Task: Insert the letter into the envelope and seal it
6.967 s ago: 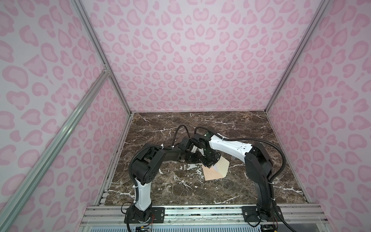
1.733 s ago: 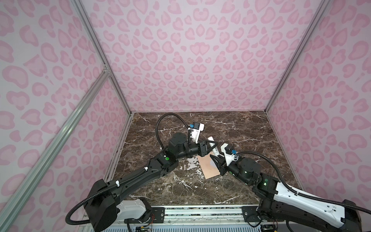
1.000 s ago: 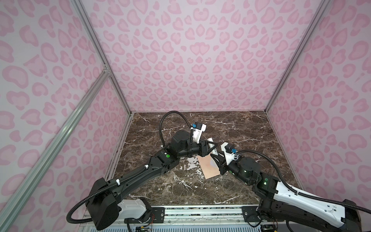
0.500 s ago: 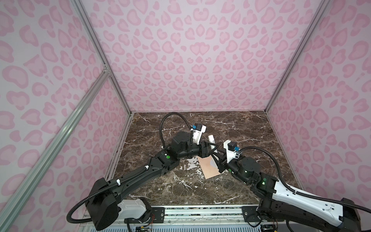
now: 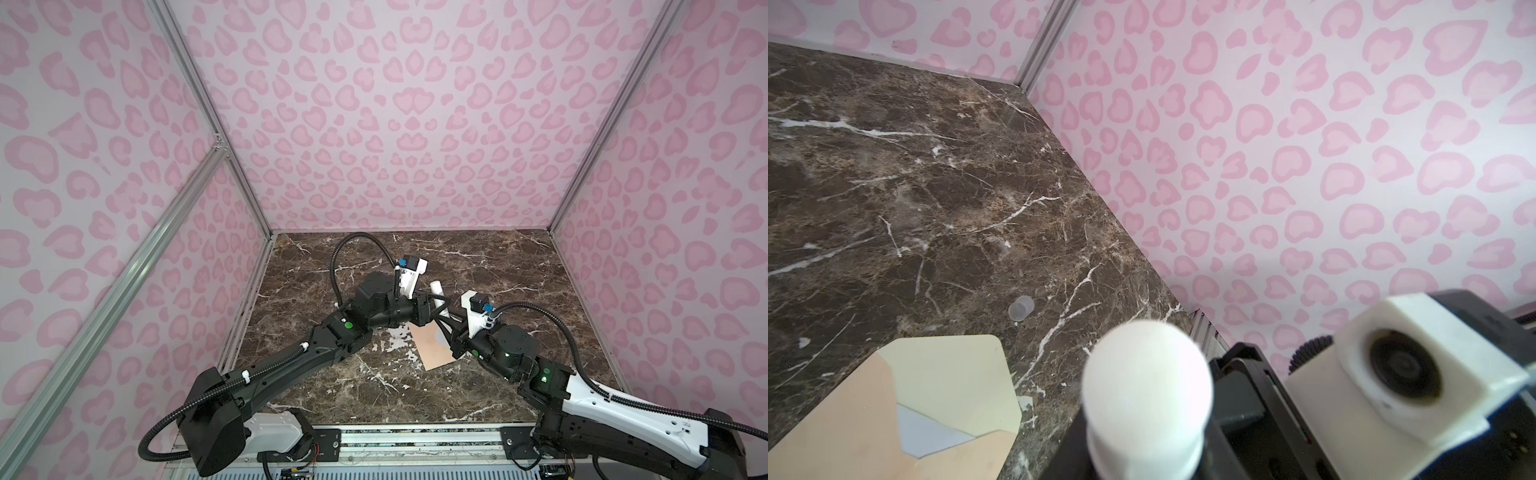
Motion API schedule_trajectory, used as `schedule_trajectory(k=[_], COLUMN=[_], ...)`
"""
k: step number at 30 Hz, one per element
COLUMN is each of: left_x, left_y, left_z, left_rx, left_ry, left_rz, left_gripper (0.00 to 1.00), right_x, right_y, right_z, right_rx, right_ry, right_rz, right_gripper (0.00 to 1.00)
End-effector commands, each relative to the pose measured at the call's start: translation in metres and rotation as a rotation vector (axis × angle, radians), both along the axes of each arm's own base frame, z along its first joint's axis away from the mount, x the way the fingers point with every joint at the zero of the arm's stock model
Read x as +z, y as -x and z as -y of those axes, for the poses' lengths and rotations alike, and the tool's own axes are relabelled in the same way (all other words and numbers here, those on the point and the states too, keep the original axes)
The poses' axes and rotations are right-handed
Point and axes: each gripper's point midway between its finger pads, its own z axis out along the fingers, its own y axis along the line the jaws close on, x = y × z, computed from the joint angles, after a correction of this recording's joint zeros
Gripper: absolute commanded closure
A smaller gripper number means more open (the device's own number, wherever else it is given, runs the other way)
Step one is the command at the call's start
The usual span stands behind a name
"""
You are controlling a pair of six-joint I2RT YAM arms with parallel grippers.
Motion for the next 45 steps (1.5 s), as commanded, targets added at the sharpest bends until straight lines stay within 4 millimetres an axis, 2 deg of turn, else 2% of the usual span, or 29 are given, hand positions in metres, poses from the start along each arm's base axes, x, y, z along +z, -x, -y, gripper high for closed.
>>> schedule_trajectory(k=[1,3,6,12,15,18,20,22,26,30,38,45], left_x=[0.012,0.009,0.0,-0.052,-0.078,-0.104,-0.12,-0.137,-0.165,-0.191,-0.212,-0.222], left_y=[-0.004,-0.006,-0.011,-0.03,-0.032,-0.03,-0.028,-0.028,-0.03,-0.033,-0.039,-0.048], left_z=[0.001,0.0,-0.009,-0.048,-0.062,-0.064,-0.062,-0.059,-0.057,-0.059,-0.056,-0.052], left_rx=[0.011,0.02,0.072,0.223,0.247,0.231,0.214,0.201,0.185,0.174,0.147,0.137], left_ry=[0.03,0.017,-0.031,-0.262,-0.343,-0.394,-0.417,-0.438,-0.468,-0.493,-0.511,-0.507], left_rz=[0.038,0.038,0.033,-0.012,-0.054,-0.107,-0.145,-0.182,-0.238,-0.301,-0.347,-0.378], left_gripper=[0.75,0.78,0.81,0.82,0.83,0.84,0.85,0.86,0.87,0.88,0.88,0.89], right_x=[0.002,-0.001,-0.01,-0.043,-0.059,-0.075,-0.092,-0.11,-0.143,-0.162,-0.193,-0.213], right_y=[0.002,0.001,-0.002,-0.026,-0.043,-0.059,-0.071,-0.081,-0.092,-0.099,-0.106,-0.106], right_z=[-0.002,0.001,0.012,0.062,0.089,0.112,0.127,0.136,0.141,0.138,0.15,0.145], right_rx=[0.017,0.005,-0.035,-0.227,-0.313,-0.41,-0.476,-0.511,-0.511,-0.498,-0.498,-0.428], right_ry=[-0.003,0.019,0.088,0.215,0.244,0.29,0.334,0.376,0.448,0.495,0.521,0.508], right_rz=[0.014,0.015,0.016,-0.066,-0.158,-0.257,-0.354,-0.464,-0.679,-0.768,-0.896,-0.972], right_gripper=[0.81,0.7,0.59,0.55,0.59,0.65,0.73,0.85,0.96,1.0,1.0,1.0])
